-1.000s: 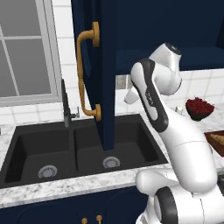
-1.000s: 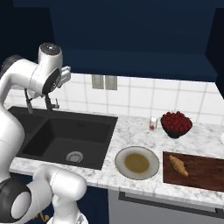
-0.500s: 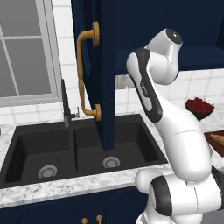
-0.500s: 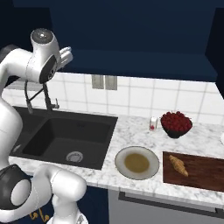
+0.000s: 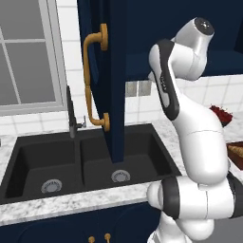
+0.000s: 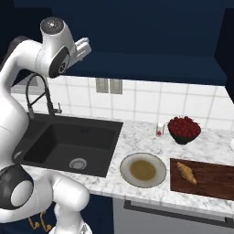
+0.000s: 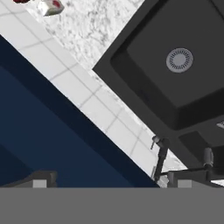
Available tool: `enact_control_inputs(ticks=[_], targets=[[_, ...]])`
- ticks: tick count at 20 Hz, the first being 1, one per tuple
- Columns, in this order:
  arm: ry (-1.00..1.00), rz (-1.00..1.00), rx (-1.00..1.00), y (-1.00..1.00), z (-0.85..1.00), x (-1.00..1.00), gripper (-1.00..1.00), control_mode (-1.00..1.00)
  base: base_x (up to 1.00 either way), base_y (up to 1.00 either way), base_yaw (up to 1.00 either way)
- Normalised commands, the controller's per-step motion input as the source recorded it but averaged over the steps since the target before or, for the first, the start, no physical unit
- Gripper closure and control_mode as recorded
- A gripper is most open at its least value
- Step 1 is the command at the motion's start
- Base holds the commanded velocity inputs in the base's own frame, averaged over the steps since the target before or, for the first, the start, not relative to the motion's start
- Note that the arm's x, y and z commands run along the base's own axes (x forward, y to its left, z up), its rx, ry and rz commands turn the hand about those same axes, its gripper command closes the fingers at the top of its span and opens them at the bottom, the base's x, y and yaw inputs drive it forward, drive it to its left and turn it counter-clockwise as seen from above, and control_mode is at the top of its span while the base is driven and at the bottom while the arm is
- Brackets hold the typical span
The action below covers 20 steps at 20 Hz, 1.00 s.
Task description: From the different types of pastries on the counter, select a croissant and place it on the cutting board. Then retrieve a jar of jam from the cabinet and place it alongside the croissant on the cutting board.
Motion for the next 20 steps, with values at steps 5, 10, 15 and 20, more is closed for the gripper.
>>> enact_control_inputs(ticks=[5, 10, 15, 20], targets=[[0.11, -0.57, 0.30, 0.21, 0.13, -0.16, -1.00, -1.00, 0.00, 0.00, 0.00], [0.01, -0.48, 0.34, 0.58, 0.53, -0.21, -1.00, -1.00, 0.00, 0.00, 0.00], [0.06, -0.43, 0.31, 0.85, 0.36, -0.05, -1.00, -1.00, 0.00, 0.00, 0.00], [0.07, -0.41, 0.32, 0.99, 0.36, -0.13, -1.00, -1.00, 0.00, 0.00, 0.00]])
